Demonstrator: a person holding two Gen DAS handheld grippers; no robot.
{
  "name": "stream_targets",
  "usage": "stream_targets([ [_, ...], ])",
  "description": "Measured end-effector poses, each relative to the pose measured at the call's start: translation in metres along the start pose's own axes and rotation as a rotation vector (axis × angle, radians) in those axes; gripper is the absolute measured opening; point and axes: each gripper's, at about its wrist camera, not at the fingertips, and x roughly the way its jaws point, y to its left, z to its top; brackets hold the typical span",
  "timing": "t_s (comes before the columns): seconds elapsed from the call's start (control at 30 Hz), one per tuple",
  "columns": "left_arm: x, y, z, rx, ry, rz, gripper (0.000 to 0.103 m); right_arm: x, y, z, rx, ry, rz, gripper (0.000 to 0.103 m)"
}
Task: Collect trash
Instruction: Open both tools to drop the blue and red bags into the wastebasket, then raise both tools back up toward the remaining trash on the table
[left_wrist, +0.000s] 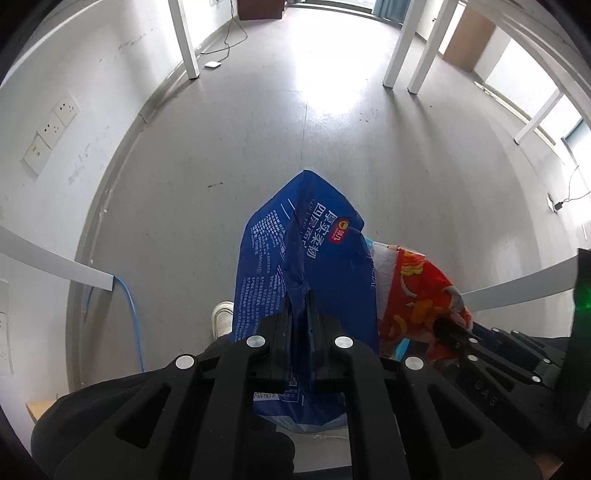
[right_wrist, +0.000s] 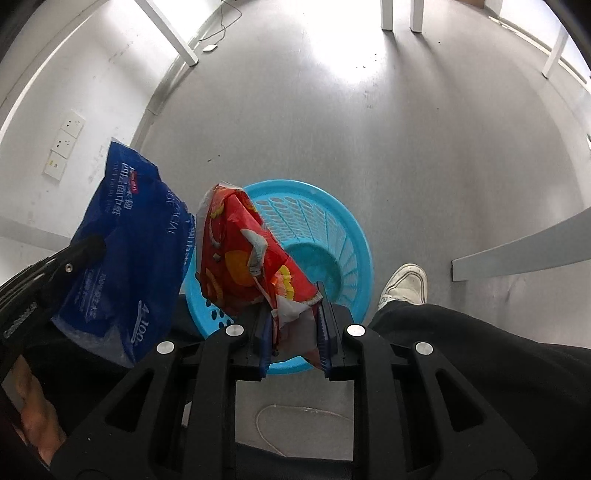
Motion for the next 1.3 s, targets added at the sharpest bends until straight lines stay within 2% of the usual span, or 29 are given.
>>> stream_targets([
  [0.07, 0.002, 0.004, 0.001, -0.008, -0.004, -0.009, 0.006, 0.005, -0.001, 0.003, 0.005, 0.006, 0.018, 0.023],
  [0.1, 0.001, 0.004, 0.001, -0.014, -0.013, -0.015, 0.01, 0.005, 0.0, 0.003, 0.006, 0.005, 0.019, 0.027],
  [0.13, -0.001, 0.005, 0.002, -0.02, -0.025, -0.024, 0.028, 0.007, -0.002, 0.005, 0.003, 0.008, 0.022, 0.037],
  [0.2, -0.003, 0.005, 0.002, -0.028, -0.053, -0.027, 0.062, 0.005, -0.002, 0.005, 0.001, 0.003, 0.027, 0.041],
  [0.27, -0.006, 0.005, 0.002, -0.031, -0.071, -0.025, 0.056, 0.005, -0.006, 0.005, 0.005, 0.0, 0.033, 0.046],
  [0.43, -0.008, 0.001, 0.0, -0.031, -0.06, -0.003, 0.054, 0.0, -0.003, 0.002, -0.01, -0.008, 0.03, 0.047],
  [0.6, -0.023, -0.003, -0.01, -0.015, -0.092, -0.001, 0.054, -0.017, 0.003, -0.01, -0.059, -0.039, -0.012, 0.048],
  [0.67, -0.03, -0.002, -0.014, -0.01, -0.109, -0.008, 0.054, -0.026, 0.006, -0.014, -0.069, -0.046, -0.003, 0.048],
  [0.77, -0.034, 0.005, -0.016, -0.037, -0.079, -0.04, 0.054, -0.038, 0.005, -0.024, -0.076, -0.056, 0.01, 0.05],
  [0.87, -0.04, 0.013, -0.02, -0.067, -0.06, -0.053, 0.055, -0.056, 0.007, -0.033, -0.099, -0.094, 0.022, 0.058],
  [0.97, -0.054, 0.012, -0.028, -0.051, -0.084, -0.045, 0.059, -0.076, 0.008, -0.045, -0.123, -0.133, 0.039, 0.061],
  [1.1, -0.08, 0.013, -0.044, -0.031, -0.141, -0.038, 0.07, -0.104, 0.006, -0.06, -0.144, -0.186, 0.054, 0.064],
  [1.3, -0.115, 0.016, -0.068, -0.013, -0.223, -0.051, 0.081, -0.143, 0.014, -0.08, -0.224, -0.248, 0.023, 0.072],
])
